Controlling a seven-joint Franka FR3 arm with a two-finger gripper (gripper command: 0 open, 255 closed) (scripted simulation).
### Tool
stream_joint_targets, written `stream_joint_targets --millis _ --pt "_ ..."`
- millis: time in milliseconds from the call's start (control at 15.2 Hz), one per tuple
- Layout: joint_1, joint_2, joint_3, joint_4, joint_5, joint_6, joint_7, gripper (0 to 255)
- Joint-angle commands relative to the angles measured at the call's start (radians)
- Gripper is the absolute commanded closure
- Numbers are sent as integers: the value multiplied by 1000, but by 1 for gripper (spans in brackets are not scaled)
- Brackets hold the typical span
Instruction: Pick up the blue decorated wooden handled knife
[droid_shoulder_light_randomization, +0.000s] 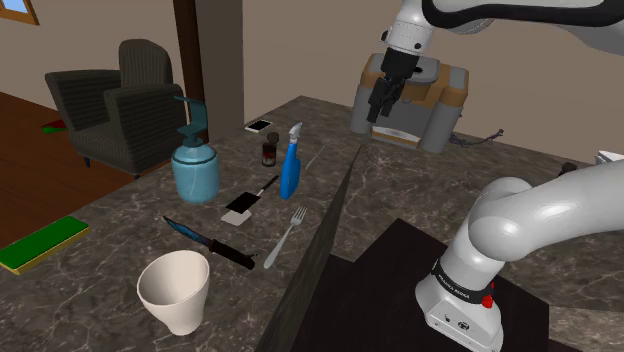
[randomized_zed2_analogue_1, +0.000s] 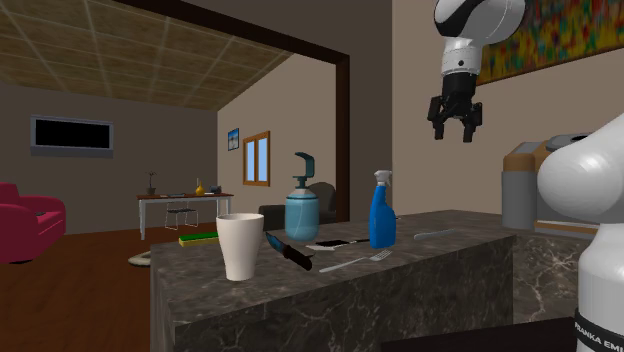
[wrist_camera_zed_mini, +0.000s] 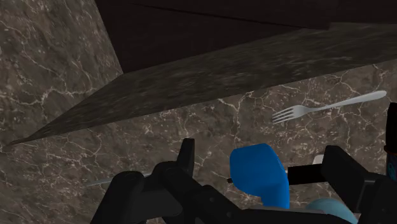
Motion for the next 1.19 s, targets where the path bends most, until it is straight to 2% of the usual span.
stream_joint_targets --millis 0,594,1122 --pt "0 0 0 0 0 0 0 0" --pt "57 95 178 -94 90 208 201 0" --pt "88 281 342 -83 125 402 387 0"
